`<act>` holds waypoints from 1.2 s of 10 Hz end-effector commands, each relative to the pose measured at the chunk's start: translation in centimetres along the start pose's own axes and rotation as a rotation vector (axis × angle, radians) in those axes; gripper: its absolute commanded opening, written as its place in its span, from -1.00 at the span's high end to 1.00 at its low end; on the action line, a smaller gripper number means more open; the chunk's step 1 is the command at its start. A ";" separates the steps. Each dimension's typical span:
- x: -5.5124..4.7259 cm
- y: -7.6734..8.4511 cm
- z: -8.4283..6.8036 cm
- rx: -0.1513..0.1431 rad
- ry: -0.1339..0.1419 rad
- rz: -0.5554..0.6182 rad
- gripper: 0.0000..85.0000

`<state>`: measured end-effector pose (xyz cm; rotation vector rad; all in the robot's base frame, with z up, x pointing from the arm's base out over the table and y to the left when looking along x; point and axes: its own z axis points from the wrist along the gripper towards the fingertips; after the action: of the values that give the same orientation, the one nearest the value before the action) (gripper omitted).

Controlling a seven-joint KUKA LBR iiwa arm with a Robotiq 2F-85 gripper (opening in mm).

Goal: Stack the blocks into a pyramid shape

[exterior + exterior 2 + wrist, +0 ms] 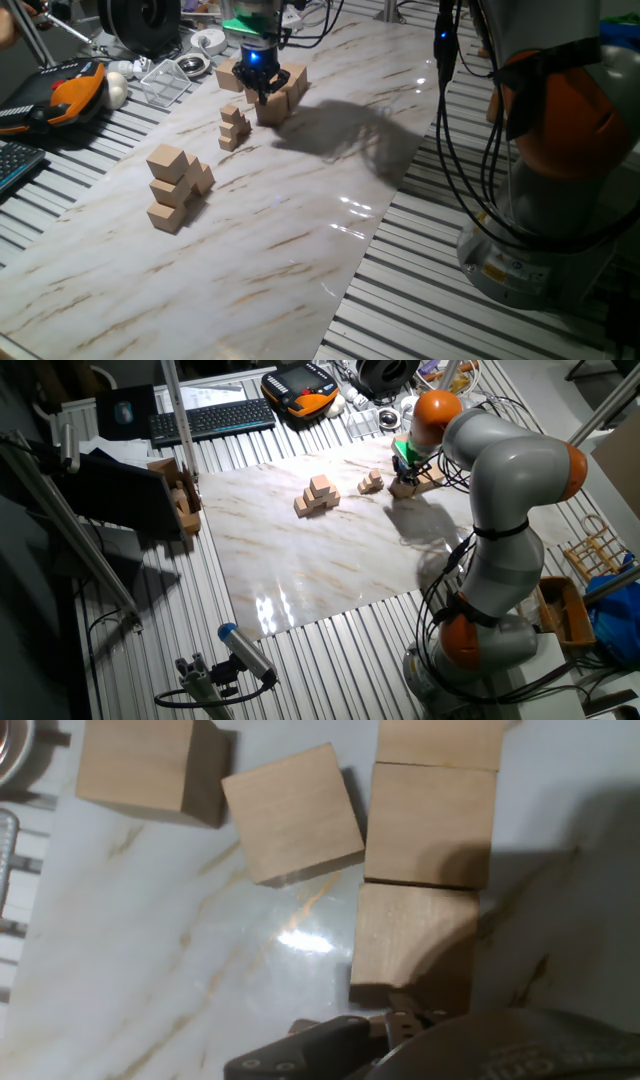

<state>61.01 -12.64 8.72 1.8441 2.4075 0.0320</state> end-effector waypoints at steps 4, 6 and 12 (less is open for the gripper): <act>0.0 0.0 0.0 -0.045 0.025 -0.109 1.00; 0.0 0.0 0.0 -0.035 0.078 -0.033 1.00; 1.6 0.5 0.4 -0.031 0.075 0.028 1.00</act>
<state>61.12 -10.98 8.23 1.8961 2.4146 0.1450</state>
